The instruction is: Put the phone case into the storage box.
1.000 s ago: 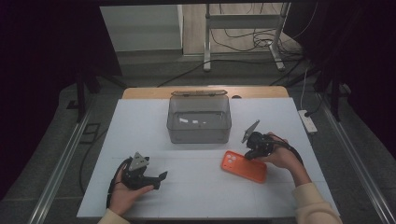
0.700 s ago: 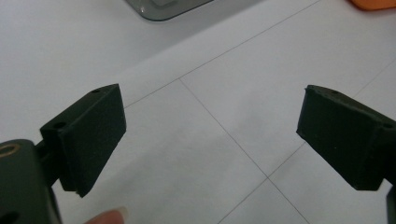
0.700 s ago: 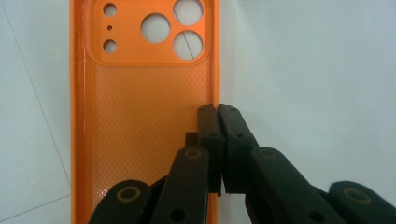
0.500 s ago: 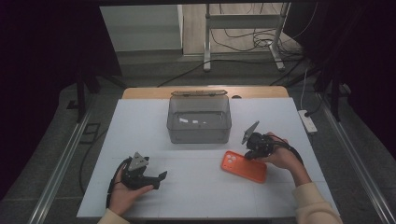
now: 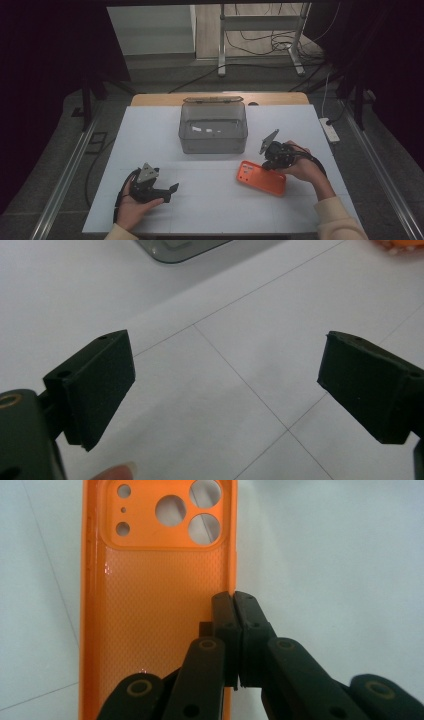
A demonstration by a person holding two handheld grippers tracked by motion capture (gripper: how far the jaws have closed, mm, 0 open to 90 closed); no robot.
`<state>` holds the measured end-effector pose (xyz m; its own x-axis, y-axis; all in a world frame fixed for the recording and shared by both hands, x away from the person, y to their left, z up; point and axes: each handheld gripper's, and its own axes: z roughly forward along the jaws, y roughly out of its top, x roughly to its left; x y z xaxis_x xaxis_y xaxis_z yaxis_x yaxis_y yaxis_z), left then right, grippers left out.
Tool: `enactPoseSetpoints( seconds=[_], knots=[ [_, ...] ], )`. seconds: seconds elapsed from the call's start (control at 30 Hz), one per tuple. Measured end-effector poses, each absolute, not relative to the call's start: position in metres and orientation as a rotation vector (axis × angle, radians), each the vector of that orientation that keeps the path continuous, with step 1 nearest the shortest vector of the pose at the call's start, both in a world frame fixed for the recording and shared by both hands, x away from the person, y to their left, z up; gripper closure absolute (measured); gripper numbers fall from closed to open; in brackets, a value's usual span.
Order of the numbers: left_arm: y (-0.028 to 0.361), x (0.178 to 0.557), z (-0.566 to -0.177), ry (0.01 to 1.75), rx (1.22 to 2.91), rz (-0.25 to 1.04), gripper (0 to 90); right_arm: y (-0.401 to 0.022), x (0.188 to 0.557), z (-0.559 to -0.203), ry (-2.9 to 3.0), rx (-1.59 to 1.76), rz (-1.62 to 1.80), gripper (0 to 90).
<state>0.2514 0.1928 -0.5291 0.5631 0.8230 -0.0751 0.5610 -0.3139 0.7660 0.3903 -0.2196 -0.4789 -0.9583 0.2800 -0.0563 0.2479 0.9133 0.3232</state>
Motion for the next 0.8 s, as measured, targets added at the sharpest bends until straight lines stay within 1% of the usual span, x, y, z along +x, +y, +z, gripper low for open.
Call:
enactPoseSetpoints(
  seconds=[0.4, 0.8],
  knots=[
    [0.193, 0.251, -0.529, 1.110, 2.014, 0.422, 8.1, -0.227, 0.386, -0.456, 2.890, 0.449, 0.599, 89.1],
    [0.194, 0.252, -0.529, 1.112, 2.012, 0.417, 8.3, -0.234, 0.384, -0.442, 2.848, 0.514, 0.683, 89.1]
  ],
)
